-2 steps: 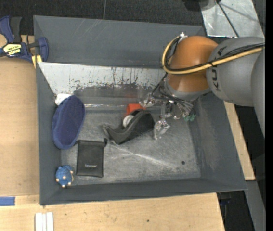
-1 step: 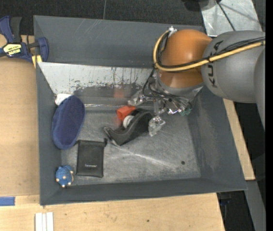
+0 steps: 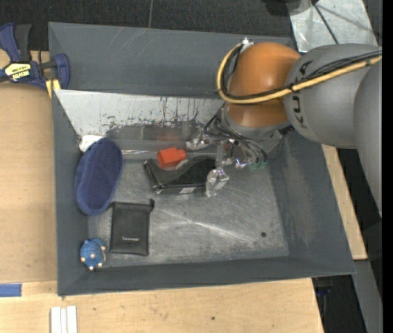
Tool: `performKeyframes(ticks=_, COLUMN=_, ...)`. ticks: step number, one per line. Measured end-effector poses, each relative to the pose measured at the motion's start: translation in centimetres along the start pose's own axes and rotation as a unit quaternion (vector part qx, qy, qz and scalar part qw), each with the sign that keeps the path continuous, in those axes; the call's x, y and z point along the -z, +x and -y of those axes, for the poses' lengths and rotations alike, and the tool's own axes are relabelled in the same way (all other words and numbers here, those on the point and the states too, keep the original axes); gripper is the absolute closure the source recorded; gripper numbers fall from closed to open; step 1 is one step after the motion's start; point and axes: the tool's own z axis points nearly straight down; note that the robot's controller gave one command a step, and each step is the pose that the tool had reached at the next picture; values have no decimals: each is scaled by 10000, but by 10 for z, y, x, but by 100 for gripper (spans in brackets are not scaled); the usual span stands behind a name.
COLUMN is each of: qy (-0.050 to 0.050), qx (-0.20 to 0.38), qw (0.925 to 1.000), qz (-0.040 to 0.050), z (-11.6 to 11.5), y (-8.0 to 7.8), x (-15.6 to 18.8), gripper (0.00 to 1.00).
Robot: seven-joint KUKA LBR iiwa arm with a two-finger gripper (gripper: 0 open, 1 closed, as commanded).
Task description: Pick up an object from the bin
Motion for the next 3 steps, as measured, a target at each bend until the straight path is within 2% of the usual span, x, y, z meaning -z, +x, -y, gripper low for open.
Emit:
performKeyframes(ticks=1, qy=62, qx=-514, qw=9986, qz=-97, z=-15, y=-9, x=-21, gripper=0)
performKeyframes(ticks=2, qy=74, qx=-1329, qw=9911, qz=-38, z=-49, y=-11, x=-27, gripper=0)
performKeyframes(ticks=3, qy=62, qx=-1311, qw=9913, qz=10, z=-50, y=-13, x=-26, gripper=100)
